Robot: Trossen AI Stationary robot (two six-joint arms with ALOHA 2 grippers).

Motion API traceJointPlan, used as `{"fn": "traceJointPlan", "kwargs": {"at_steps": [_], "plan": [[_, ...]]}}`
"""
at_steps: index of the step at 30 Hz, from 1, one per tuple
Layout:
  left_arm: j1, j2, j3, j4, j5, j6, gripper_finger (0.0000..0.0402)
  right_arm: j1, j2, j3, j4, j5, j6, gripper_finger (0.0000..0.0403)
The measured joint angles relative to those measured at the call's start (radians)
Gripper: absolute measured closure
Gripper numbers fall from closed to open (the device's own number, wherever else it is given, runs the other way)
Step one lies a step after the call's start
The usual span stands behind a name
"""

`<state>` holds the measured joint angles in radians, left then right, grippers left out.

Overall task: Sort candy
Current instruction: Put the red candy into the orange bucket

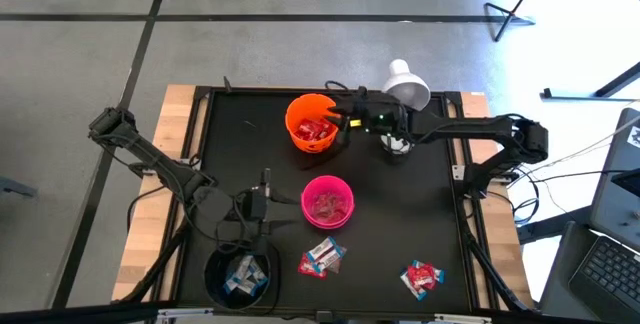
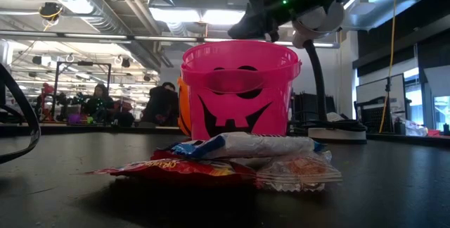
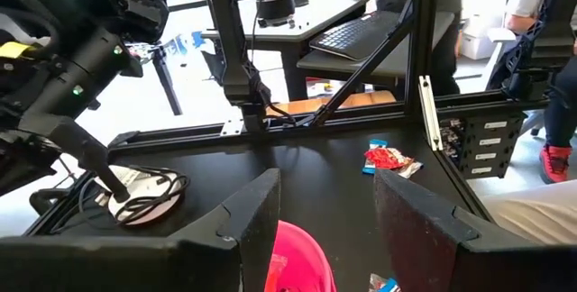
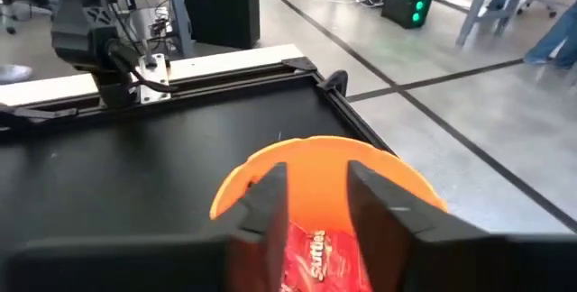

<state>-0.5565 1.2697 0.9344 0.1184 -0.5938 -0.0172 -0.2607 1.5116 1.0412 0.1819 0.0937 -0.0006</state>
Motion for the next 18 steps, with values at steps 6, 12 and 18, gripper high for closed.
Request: {"fn": "traceJointPlan", "kwargs": {"at_steps": [6, 12, 18], "plan": [[0.005, 0.000, 0.000, 0.000, -0.001, -0.006, 0.0231, 0.003, -0.016, 0.000, -0.019, -0.087, 0.026, 0.0207], [0.005, 0.000, 0.000, -0.003, 0.000, -0.005, 0.0231, 0.123, -0.125, 0.001, -0.074, -0.275, 0.021, 0.0204], [0.005, 0.000, 0.000, 0.004, 0.000, 0.001, 0.0231, 0.386, -0.194, 0.001, -0.213, -0.191, -0.004, 0.0230]]}}
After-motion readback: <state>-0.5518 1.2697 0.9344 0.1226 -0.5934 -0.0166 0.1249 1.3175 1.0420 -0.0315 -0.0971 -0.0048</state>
